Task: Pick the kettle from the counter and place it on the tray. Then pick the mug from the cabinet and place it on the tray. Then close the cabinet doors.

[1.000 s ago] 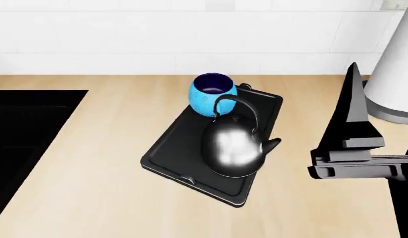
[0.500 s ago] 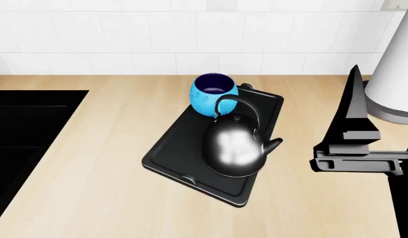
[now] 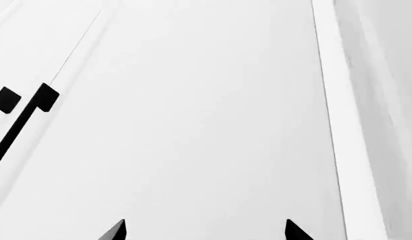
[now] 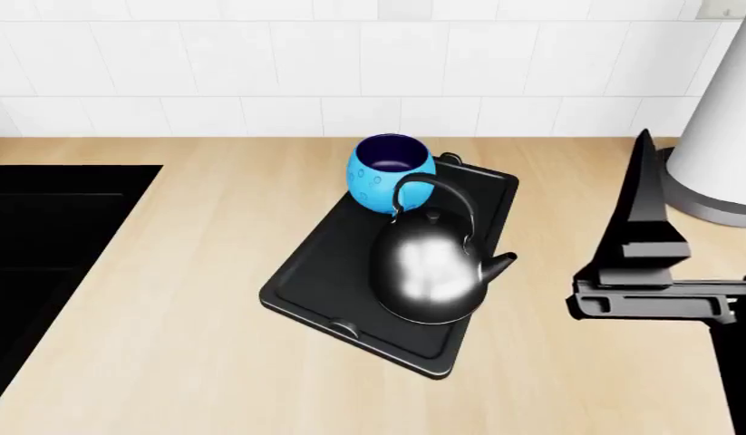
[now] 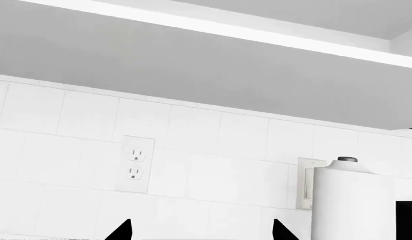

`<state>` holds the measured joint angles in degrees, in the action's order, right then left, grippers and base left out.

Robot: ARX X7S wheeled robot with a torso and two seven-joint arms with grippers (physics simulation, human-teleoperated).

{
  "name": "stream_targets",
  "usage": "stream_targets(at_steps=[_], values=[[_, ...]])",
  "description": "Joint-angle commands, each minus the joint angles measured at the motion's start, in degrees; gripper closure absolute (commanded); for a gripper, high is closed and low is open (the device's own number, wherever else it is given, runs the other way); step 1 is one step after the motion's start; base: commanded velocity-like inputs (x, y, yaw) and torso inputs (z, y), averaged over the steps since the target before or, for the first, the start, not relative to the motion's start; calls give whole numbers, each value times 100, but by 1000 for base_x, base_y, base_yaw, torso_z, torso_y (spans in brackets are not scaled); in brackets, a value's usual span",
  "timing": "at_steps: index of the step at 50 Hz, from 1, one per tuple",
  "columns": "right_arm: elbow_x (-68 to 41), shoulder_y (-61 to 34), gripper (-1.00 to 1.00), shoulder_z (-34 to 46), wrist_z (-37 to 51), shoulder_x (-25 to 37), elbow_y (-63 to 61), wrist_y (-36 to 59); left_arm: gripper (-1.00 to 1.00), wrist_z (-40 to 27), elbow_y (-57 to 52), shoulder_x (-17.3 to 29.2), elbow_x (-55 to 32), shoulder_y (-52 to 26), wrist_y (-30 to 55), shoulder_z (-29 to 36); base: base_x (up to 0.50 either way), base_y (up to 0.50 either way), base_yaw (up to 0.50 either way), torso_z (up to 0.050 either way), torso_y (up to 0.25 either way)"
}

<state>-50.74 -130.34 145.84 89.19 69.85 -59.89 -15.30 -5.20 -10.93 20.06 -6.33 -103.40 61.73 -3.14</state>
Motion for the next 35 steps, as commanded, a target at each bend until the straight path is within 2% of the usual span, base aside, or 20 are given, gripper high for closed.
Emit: stream_targets(at_steps=[1,10,20,26,35], values=[[134,-458,-100,644,4,-39,-9,-251,-100,473,1080,-991,919,-2357,51,712,0,0,0,0,0],[145,-462,-100,569,5,9,-10,-248,-100,551,1273,-1249,721,-2630,71,687,0,0,0,0,3],[121,-462,-100,563,66,84,-10,-148,-100,632,2036,-1852,197,-2855,-301,397,0,0,0,2,6],[174,-462,-100,592,62,131,-10,-93,-100,82,2622,-1988,-849,-2982,-604,343,0,0,0,2,5],[52,-461,-100,279,74,439,-10,292,-100,-486,3025,-1977,-1951,-2907,-1076,826,0,0,0,1,5]])
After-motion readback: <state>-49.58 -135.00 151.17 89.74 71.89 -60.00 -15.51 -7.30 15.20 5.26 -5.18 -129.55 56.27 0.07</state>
